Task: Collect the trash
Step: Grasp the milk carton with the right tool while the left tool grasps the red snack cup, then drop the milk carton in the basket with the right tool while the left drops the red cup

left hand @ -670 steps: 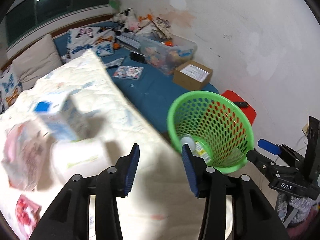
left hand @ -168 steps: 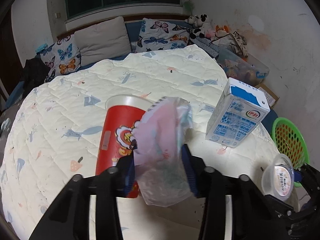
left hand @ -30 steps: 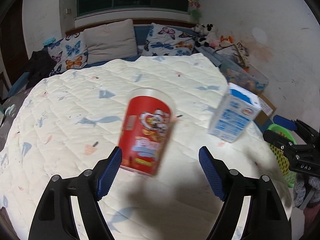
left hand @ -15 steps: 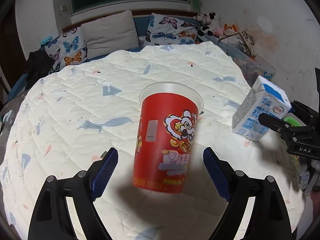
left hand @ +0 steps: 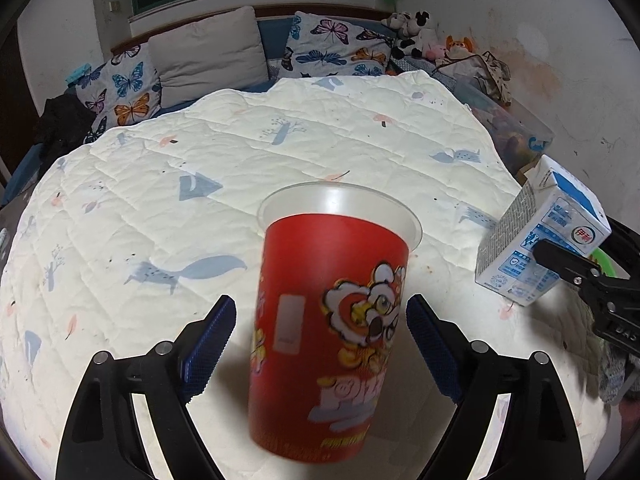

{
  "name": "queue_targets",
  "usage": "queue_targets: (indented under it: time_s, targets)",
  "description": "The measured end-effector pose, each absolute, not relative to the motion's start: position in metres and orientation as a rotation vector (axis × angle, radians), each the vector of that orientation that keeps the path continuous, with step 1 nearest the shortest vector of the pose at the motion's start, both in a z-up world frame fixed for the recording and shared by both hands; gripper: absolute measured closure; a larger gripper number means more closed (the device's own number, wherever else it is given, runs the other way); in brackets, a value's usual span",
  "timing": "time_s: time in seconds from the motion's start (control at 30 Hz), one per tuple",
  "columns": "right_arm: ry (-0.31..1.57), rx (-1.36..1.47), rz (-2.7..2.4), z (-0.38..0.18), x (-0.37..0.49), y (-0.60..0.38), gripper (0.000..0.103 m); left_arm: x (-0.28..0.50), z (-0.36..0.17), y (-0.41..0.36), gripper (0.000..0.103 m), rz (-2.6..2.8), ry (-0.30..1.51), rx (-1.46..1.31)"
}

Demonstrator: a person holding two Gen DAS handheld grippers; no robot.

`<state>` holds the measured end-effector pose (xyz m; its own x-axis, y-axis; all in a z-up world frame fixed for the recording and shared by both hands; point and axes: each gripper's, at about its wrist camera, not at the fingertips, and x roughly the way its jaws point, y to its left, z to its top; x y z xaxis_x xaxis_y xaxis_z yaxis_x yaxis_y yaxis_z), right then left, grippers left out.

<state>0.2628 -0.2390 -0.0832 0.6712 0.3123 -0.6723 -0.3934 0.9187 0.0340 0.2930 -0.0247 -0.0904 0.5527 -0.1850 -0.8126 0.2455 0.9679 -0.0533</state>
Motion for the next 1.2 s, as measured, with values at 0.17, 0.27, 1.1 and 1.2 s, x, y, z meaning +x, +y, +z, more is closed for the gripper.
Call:
queue_targets:
  time_s: [0.17, 0.27, 1.1, 1.2]
  targets:
    - [0.733, -0.077, 0.398, -0.080, 0.253, -0.248, 0.058, 0.296, -0.096, -0.032, 0.026, -0.251, 0.960, 0.089]
    - [0.736, -0.058, 0.397, -0.079, 0.248, -0.252, 0.061, 0.297, -0.097, -0.033, 0.031, -0.246, 0.960, 0.085]
    - [0.664, 0.017, 0.240, -0.044, 0.163, -0.306, 0.061, 0.231, -0.051, -0.073, 0.032, -0.349, 0.843, 0.080]
    - [0.661, 0.018, 0.171, -0.040, 0.146, -0.328, 0.061, 0.220, -0.042, -0.089, 0.032, -0.387, 0.824, 0.087]
